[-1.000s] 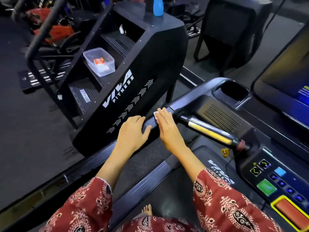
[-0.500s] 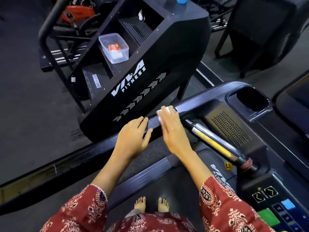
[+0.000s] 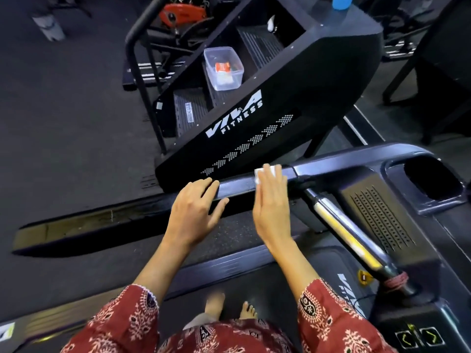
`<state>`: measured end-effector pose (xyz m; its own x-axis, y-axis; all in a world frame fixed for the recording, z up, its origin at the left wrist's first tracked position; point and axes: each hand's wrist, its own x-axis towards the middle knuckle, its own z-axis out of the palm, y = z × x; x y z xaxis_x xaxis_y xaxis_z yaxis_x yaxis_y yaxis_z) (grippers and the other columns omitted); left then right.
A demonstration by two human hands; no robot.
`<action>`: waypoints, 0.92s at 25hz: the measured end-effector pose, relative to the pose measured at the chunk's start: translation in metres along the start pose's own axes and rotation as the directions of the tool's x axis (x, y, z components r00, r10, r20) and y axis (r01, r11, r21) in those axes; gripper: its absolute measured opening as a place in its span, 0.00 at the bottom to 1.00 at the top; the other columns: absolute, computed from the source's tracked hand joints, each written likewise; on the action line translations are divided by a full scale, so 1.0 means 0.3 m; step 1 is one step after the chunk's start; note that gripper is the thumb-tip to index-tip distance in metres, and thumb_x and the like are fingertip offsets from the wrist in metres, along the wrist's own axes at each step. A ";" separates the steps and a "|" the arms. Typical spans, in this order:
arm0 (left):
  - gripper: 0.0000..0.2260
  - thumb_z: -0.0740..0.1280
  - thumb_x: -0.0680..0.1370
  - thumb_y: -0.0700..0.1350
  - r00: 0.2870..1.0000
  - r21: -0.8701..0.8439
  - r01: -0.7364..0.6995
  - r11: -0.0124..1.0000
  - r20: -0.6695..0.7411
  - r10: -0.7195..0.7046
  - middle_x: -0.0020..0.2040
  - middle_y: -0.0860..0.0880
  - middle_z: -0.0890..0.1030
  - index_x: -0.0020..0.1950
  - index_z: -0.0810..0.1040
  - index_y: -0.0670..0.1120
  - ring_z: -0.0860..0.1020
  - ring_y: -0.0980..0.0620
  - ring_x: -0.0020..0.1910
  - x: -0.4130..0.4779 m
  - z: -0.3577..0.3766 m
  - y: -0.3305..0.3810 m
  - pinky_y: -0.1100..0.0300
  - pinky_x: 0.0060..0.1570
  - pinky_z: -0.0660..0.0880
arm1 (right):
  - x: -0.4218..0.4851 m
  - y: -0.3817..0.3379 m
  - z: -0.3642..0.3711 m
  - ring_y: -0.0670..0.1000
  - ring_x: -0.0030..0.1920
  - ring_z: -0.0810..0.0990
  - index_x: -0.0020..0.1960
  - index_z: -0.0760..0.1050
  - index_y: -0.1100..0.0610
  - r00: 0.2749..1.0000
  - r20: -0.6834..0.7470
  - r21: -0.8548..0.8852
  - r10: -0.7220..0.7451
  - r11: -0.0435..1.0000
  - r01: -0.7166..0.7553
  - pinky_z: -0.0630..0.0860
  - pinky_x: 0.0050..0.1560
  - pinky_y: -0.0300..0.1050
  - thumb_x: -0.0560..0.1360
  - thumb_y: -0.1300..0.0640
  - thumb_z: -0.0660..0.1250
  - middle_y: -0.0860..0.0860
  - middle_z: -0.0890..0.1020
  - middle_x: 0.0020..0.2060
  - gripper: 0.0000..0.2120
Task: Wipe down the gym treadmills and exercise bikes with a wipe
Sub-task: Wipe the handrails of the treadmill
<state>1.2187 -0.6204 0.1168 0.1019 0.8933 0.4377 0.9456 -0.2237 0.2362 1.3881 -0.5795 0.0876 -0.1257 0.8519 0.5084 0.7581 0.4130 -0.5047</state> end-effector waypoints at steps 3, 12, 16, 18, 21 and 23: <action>0.20 0.62 0.76 0.51 0.999 0.032 0.026 0.999 -0.042 -0.025 0.53 0.38 0.81 0.55 0.80 0.36 0.80 0.40 0.51 -0.024 -0.002 -0.011 0.47 0.52 0.77 | -0.026 -0.018 0.026 0.63 0.70 0.67 0.67 0.72 0.67 0.978 0.075 -0.024 -0.193 0.981 0.195 0.56 0.72 0.54 0.81 0.60 0.55 0.61 0.74 0.66 0.18; 0.18 0.62 0.76 0.50 0.981 0.119 0.099 0.988 -0.176 -0.077 0.54 0.38 0.81 0.54 0.81 0.37 0.79 0.40 0.53 -0.080 -0.001 -0.007 0.47 0.57 0.73 | 0.001 -0.060 0.026 0.64 0.68 0.70 0.64 0.74 0.66 0.992 0.057 -0.026 -0.116 0.993 0.118 0.61 0.70 0.61 0.81 0.59 0.54 0.61 0.75 0.64 0.18; 0.18 0.61 0.76 0.49 0.977 0.146 0.112 0.983 -0.198 -0.082 0.55 0.38 0.80 0.55 0.80 0.37 0.79 0.40 0.54 -0.098 0.005 -0.009 0.46 0.57 0.73 | -0.028 -0.036 0.026 0.61 0.69 0.69 0.66 0.73 0.65 0.967 0.080 -0.069 -0.243 0.966 0.248 0.56 0.72 0.57 0.81 0.59 0.55 0.60 0.75 0.66 0.18; 0.18 0.61 0.76 0.49 0.974 0.151 0.116 0.982 -0.210 -0.083 0.55 0.38 0.80 0.55 0.81 0.37 0.79 0.40 0.54 -0.103 0.005 -0.011 0.47 0.58 0.72 | -0.036 -0.046 0.021 0.62 0.71 0.66 0.67 0.71 0.65 0.997 0.026 -0.049 -0.069 0.996 0.070 0.52 0.74 0.57 0.81 0.59 0.54 0.60 0.73 0.68 0.18; 0.18 0.62 0.76 0.49 0.977 0.153 0.100 0.983 -0.204 -0.068 0.55 0.38 0.80 0.55 0.81 0.37 0.79 0.40 0.54 -0.102 0.002 -0.020 0.47 0.57 0.73 | -0.052 -0.079 0.048 0.64 0.71 0.66 0.67 0.72 0.67 0.964 0.096 -0.025 -0.247 0.968 0.251 0.54 0.73 0.57 0.81 0.60 0.55 0.62 0.73 0.67 0.18; 0.17 0.62 0.76 0.49 0.979 0.148 0.089 0.985 -0.196 -0.059 0.54 0.38 0.80 0.54 0.81 0.37 0.79 0.40 0.53 -0.106 -0.009 -0.034 0.47 0.56 0.74 | -0.024 -0.085 0.057 0.63 0.70 0.68 0.65 0.73 0.66 0.954 0.112 -0.062 -0.278 0.956 0.286 0.55 0.72 0.58 0.80 0.59 0.55 0.61 0.75 0.65 0.18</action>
<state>1.2048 -0.6475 0.1028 -0.0171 0.8111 0.5847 0.9861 -0.0828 0.1437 1.3587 -0.5907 0.0848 -0.4025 0.7341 0.5469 0.7285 0.6186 -0.2942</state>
